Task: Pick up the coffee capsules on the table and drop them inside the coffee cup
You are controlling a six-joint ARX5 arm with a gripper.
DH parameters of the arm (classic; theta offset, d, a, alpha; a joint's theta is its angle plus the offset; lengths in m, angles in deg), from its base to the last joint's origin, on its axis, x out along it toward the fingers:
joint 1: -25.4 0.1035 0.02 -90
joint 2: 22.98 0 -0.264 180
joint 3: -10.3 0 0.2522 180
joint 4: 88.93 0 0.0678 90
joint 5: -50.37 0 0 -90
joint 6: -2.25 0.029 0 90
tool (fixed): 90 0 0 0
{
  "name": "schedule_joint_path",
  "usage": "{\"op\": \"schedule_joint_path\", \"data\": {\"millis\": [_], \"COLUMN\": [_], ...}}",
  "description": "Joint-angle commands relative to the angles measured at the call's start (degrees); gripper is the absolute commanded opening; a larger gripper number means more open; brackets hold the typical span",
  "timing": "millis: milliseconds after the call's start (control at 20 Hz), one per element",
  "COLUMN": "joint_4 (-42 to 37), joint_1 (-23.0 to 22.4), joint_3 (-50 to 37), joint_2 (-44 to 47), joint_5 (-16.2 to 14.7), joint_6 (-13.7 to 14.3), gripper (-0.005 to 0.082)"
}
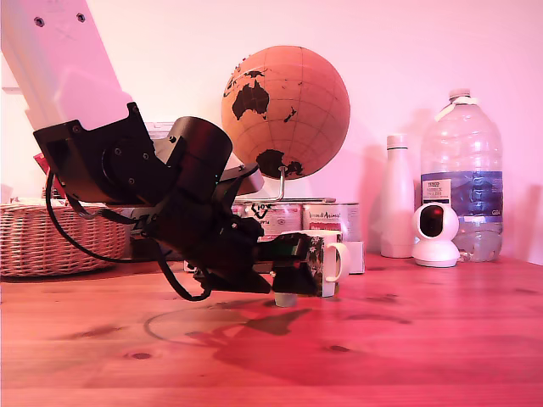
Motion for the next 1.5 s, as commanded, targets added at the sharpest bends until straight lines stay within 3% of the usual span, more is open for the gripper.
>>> {"op": "schedule_joint_path", "data": {"millis": [0,100,150,250,700,950,1450], "joint_4": [0.33,0.2,-0.11,-0.17,5.25,11.1,17.92], "joint_1": [-0.15,-0.17,-0.17,-0.22,-0.22,-0.28,-0.33], "joint_3": [0.83,0.87,0.87,0.87,0.87,0.83,0.37], "joint_2": [1.36,1.36,1.36,1.36,-0.77,-6.45,-14.93], "joint_5": [0.2,0.17,0.17,0.17,-0.55,-0.9,-0.87], "joint_6": [-0.39,-0.37,-0.37,-0.33,0.33,2.69,3.15], "gripper": [0.05,0.0288,0.0229,0.0197,0.0192,0.0192,0.0192]}}
